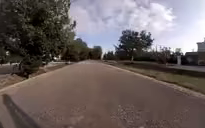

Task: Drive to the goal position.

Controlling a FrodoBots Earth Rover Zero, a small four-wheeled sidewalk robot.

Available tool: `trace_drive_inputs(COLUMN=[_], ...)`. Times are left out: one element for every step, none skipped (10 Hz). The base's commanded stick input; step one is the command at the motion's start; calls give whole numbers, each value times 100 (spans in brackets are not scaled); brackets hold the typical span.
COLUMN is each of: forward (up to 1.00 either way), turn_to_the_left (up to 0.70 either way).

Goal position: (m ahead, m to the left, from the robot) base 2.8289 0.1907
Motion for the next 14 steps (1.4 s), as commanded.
trace_drive_inputs(forward=[70, 70, 70, 70, 70, 70, 70, 70, 70, 70, 70, 70, 70, 70], turn_to_the_left=[0, 0, 0, 0, 2, 17, 32, 17, 0, 0, 0, 0, 0, 0])
